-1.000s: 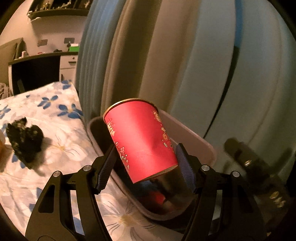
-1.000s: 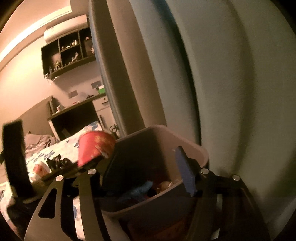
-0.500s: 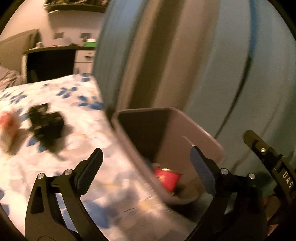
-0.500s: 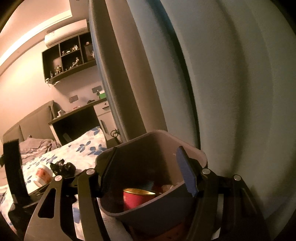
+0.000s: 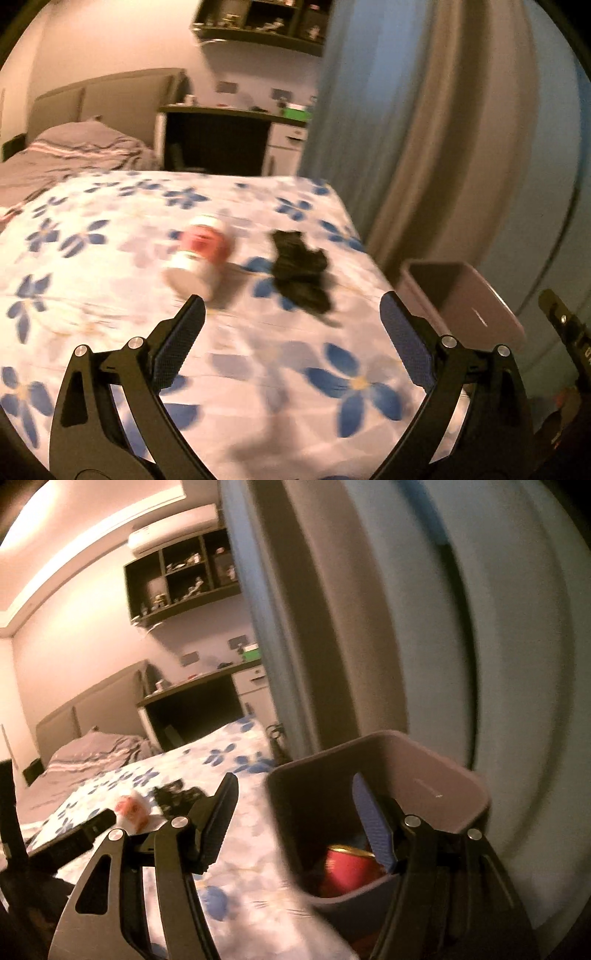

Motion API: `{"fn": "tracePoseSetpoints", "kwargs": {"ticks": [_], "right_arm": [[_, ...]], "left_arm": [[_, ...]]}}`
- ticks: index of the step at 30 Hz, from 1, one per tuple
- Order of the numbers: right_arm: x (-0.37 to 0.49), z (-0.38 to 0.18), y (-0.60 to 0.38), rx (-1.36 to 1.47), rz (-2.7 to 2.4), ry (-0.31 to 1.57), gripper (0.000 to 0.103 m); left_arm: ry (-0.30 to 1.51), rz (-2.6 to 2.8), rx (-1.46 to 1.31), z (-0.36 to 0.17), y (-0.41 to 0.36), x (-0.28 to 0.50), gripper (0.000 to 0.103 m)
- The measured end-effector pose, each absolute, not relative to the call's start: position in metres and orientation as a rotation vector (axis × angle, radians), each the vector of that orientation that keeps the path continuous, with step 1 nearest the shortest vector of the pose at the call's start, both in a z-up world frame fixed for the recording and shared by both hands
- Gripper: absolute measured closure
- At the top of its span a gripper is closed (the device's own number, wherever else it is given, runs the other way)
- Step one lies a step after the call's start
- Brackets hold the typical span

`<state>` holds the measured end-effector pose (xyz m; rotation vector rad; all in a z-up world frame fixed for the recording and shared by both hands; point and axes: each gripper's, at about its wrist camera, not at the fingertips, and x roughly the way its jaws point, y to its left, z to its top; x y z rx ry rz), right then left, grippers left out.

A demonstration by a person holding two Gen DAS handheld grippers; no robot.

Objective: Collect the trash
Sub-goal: 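Move both grippers back over the black bag and white cup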

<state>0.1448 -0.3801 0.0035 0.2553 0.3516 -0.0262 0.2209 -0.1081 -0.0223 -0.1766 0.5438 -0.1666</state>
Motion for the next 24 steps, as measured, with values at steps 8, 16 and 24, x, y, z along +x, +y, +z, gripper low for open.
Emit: {"fn": "tracePoseSetpoints", "kwargs": {"ticks": [8, 16, 24], "right_arm": [[0.178, -0.001, -0.329, 0.215, 0.087, 0.421, 0.039], [0.225, -0.017, -0.276, 0.15, 0.17, 0.515, 0.039], [0.276, -0.045, -0.226, 0.082, 0.223, 0.624, 0.04]], "left_arm": [[0.514, -0.057, -0.202, -0.013, -0.051, 0.223, 0.009], [0.496, 0.003, -0.209, -0.014, -0.017, 0.236, 0.009], [0.499, 0.018, -0.24, -0.018, 0.006, 0.252, 0.009]]}}
